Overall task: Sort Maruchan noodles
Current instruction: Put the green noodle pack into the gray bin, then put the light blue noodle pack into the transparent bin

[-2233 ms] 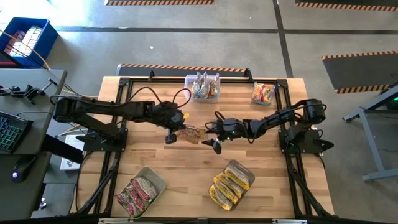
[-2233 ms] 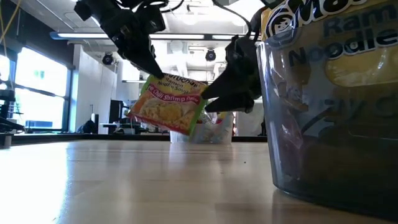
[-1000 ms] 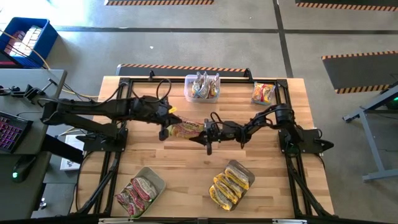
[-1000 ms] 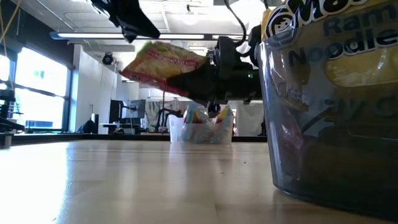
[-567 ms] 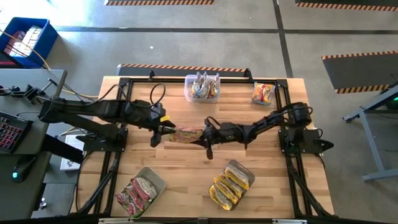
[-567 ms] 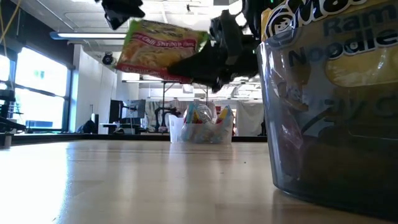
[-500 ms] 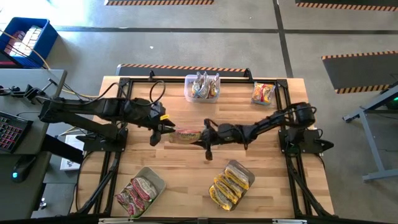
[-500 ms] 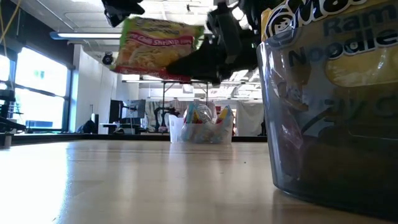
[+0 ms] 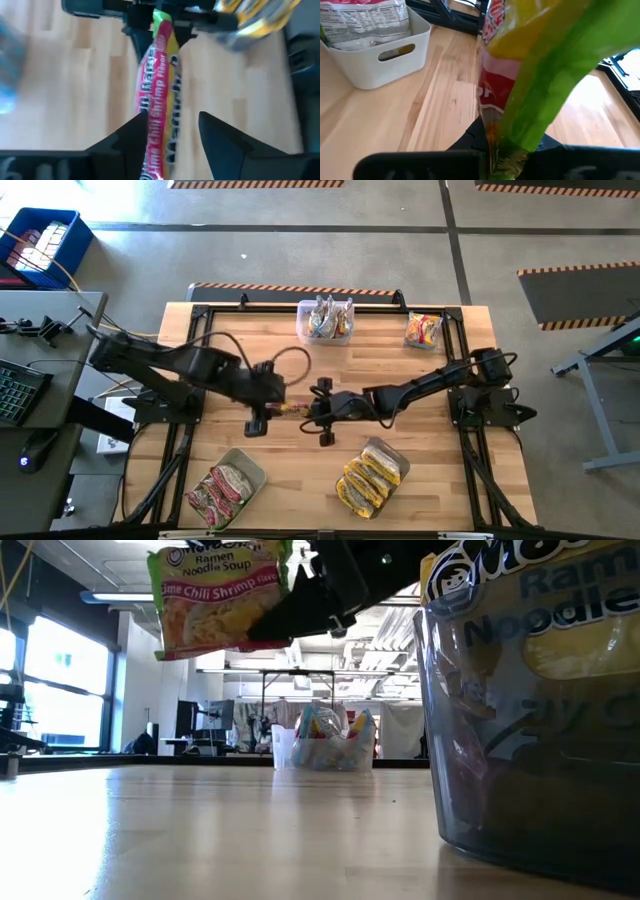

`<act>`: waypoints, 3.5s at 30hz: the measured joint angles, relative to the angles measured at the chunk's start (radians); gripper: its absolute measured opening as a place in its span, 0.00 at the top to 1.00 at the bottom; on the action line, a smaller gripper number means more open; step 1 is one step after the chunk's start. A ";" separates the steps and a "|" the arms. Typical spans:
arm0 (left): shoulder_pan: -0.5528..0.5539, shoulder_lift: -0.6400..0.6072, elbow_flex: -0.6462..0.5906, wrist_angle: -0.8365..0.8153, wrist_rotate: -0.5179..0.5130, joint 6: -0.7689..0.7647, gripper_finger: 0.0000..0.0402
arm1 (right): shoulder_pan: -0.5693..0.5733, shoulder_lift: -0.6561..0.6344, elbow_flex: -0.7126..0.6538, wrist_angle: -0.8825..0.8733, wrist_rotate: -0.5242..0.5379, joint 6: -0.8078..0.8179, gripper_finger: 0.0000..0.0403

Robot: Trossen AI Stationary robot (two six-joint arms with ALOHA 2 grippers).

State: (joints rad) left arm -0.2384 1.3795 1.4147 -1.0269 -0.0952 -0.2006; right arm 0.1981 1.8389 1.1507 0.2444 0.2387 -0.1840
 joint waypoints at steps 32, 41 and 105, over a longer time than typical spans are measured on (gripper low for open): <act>0.022 0.247 0.216 -0.241 -0.036 0.153 0.69 | -0.001 0.002 -0.002 0.029 -0.004 0.008 0.90; -0.019 0.240 0.208 -0.299 -0.025 0.176 0.83 | 0.009 -0.007 -0.002 0.034 0.018 0.029 0.71; -0.588 0.193 -0.056 -0.204 -0.077 -0.221 0.57 | 0.092 -0.122 -0.002 -0.289 0.226 0.098 0.99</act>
State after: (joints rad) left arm -0.8268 1.5721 1.3582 -1.2311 -0.1723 -0.4213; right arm 0.2899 1.7168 1.1492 -0.0446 0.4647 -0.0864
